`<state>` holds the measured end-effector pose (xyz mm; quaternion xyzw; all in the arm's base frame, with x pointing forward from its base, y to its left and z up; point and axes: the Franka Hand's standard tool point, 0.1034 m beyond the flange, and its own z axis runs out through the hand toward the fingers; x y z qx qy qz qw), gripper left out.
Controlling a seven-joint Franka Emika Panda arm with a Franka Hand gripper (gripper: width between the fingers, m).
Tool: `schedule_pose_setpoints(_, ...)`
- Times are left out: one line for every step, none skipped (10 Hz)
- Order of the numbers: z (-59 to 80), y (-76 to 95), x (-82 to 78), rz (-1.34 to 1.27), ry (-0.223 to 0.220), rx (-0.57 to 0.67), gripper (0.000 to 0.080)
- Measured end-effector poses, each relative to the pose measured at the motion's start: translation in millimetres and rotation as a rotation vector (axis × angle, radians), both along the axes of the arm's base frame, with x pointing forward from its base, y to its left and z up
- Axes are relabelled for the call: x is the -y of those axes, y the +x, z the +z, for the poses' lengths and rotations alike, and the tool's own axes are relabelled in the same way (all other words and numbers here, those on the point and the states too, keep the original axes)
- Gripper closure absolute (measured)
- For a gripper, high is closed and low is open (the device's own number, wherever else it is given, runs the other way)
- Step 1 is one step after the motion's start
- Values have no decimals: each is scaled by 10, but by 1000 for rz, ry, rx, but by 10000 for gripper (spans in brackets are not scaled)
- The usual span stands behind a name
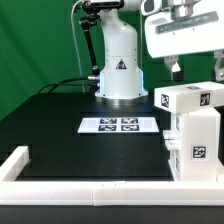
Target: Assemble cabinet
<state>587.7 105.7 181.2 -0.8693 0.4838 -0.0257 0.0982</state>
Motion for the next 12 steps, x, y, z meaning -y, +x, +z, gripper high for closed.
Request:
schedule_pose_setpoints(57,15,-5,-6,11,8,3)
schedule_pose_setpoints(79,25,-11,0,17,13,3)
schedule_pose_setpoints(64,19,-17,22,14,14,2)
schedule_pose_setpoints(44,19,-25,79,-3,20,2)
schedule_pose_setpoints(9,29,-48,202,-29,33,2)
schedule_pose_setpoints(8,58,-57,355,-51,57,2)
schedule_pose_setpoints(14,93,-62,483,-69,80,2)
schedule_pose_setpoints(28,115,-63,588,-82,94,2)
schedule_pose_setpoints(42,124,-49,708,-98,108,2)
schedule_pose_setpoints(46,130,-44,765,-106,119,2)
schedule_pose_setpoints(41,127,-46,809,-112,124,2)
schedule_pose_setpoints(40,127,-44,879,-123,135,2)
